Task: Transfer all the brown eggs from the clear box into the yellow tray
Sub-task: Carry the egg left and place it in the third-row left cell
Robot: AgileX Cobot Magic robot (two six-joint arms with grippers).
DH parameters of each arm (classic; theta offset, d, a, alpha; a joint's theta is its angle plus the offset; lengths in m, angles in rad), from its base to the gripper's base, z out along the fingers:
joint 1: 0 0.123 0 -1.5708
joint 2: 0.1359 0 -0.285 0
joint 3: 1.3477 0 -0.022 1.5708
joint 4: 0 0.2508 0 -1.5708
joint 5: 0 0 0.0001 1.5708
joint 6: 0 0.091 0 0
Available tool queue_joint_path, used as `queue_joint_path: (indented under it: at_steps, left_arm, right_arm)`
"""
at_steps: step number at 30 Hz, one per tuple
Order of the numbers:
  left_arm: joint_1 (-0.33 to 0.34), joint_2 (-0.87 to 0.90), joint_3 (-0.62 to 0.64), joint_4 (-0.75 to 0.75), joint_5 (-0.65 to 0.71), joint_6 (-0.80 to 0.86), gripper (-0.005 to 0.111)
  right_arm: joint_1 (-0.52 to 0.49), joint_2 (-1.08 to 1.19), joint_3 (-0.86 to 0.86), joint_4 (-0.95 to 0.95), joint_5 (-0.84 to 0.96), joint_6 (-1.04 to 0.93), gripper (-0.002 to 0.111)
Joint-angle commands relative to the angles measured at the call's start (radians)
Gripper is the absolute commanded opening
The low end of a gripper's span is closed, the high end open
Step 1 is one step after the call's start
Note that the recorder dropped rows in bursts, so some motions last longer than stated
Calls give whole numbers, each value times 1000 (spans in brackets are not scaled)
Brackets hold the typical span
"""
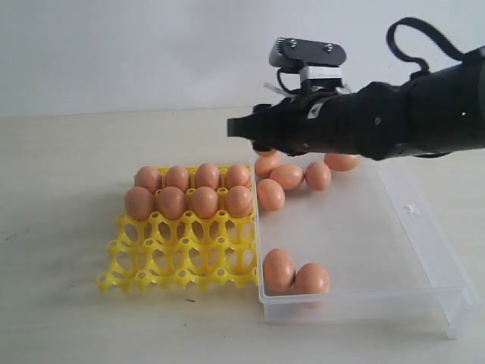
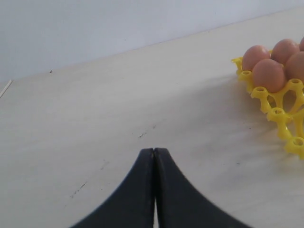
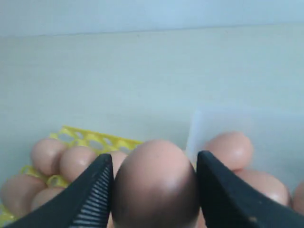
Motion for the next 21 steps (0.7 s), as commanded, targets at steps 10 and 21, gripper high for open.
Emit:
queue_joint_path:
  at_steps: [10,21]
  left_arm:
    - [-1,-6,-4,-3,-7,0,0]
    - [-1,-6,-4,-3,-7,0,0]
  right_arm:
    - [129,277,6,-767,-707,479,0]
    - [129,387,-70,-900,-761,627,0]
